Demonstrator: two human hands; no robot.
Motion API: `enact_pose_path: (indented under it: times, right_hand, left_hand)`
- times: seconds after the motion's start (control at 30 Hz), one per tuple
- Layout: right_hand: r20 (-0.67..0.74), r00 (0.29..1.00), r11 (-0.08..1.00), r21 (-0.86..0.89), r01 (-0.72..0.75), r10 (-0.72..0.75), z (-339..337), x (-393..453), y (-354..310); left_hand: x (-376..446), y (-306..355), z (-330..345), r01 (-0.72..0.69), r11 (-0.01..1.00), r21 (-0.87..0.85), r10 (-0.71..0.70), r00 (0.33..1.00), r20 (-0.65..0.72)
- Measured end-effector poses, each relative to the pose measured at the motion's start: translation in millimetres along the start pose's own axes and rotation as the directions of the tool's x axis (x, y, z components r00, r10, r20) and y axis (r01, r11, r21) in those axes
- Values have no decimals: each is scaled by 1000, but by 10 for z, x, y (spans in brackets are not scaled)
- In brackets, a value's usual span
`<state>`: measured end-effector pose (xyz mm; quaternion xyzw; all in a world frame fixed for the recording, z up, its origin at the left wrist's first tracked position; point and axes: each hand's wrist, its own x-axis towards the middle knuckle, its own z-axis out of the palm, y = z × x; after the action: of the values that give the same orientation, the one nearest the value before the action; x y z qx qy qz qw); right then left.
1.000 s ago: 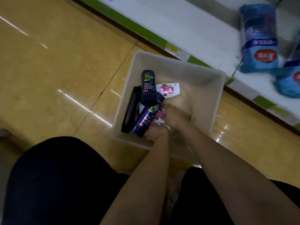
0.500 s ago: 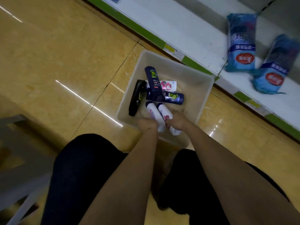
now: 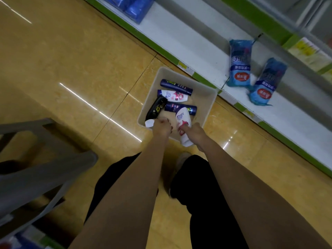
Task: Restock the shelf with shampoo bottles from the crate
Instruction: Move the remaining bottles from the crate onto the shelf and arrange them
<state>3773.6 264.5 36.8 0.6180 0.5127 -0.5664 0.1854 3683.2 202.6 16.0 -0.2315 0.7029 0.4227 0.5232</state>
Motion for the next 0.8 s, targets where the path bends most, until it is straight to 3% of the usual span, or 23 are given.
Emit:
enact_pose_path:
  times: [0.1,0.17,0.2,0.27,0.33,0.4,0.5,0.57,0.63,0.8]
  right_hand:
    - [8,1000,1000,11,-15,15,76,297,54]
    - [20,1000,1000,10,-12,12,156,579,95]
    - [28,1000,1000,10,-6,6,191,730,112]
    - [40,999,1000,13,3,-4,269,1090,159]
    - [51,999,1000,11,-2,1,342,1440,233]
    - [39,999,1000,-17,-16,17,419,1782,327]
    - [24,1000,999,-41,-18,19,530,2113,423]
    - [-16,1000,998,-55,22,-23,604,2316,505]
    - [-55,997,997,-53,59,-62,645,2458,545]
    - [-85,988,992,-18,127,-128,670,2579,540]
  left_hand:
    - [293,-64,-19,-53,968,243,58,998,-12]
    - [537,-75,-42,-123,866,484,152,988,-22]
    - [682,-76,-48,-167,762,626,206,978,9]
    - [1018,-74,-30,-242,455,857,295,949,111]
    - [1355,-82,3,-258,157,953,308,930,201]
    - [1707,-148,44,-213,-32,976,257,942,214]
    - [2142,-337,90,-206,-54,977,126,969,211]
    - [2366,-488,162,-224,-54,973,113,967,229]
    - [2513,-630,255,-238,-63,969,167,955,245]
    - [2627,-793,422,-173,-278,945,337,904,265]
